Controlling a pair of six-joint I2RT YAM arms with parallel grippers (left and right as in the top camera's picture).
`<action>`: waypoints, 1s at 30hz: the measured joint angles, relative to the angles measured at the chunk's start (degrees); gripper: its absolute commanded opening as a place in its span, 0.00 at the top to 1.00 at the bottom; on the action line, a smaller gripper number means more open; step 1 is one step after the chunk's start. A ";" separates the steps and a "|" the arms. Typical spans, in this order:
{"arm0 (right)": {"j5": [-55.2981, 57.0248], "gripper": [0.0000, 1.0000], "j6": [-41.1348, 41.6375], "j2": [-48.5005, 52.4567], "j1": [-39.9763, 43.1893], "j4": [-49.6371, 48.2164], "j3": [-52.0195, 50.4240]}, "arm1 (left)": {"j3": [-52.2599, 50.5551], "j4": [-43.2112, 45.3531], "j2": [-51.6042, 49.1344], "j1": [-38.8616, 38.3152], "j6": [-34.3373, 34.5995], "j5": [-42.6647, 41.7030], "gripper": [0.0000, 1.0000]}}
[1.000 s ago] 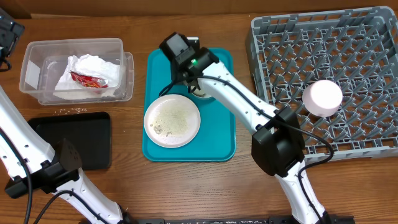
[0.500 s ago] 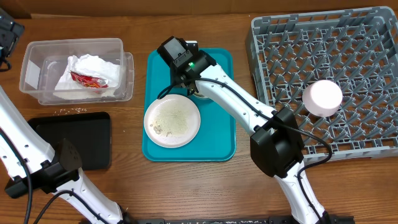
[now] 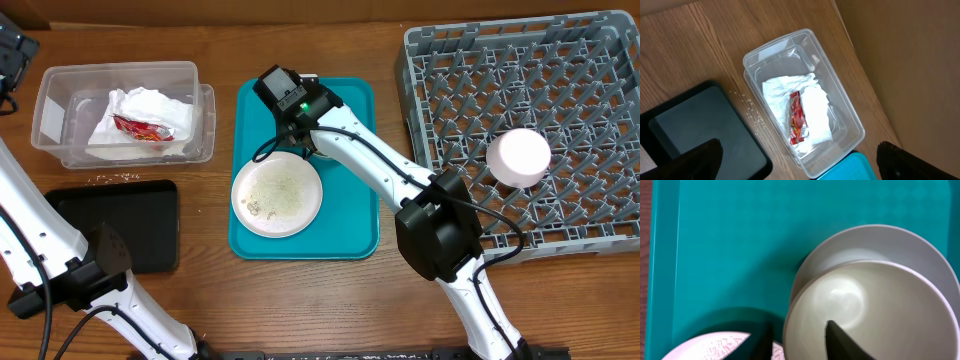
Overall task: Sort waste into correct bins and load items into the dishwasher
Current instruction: 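Lower the right gripper and grasp the white cup by its rim, then lift the white cup off the saucer and carry it to the rack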
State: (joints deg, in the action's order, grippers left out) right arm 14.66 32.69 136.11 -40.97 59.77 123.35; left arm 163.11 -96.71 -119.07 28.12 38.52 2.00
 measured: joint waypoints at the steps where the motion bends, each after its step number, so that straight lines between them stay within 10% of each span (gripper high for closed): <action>1: 0.00 0.75 -0.02 0.00 0.02 0.07 0.00 | 0.00 0.00 0.00 0.00 0.00 0.00 0.00; 7: 0.33 0.96 -0.13 0.04 0.00 2.62 0.94 | 0.00 0.00 0.00 0.00 0.00 0.00 0.00; 30: -8.24 0.96 -0.90 -0.15 12.26 37.13 42.36 | 0.00 0.00 0.00 0.00 0.00 0.00 0.00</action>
State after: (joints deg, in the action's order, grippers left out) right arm 6.42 31.79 135.96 -28.71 96.90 165.71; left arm 163.11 -96.71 -119.07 28.12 38.52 2.00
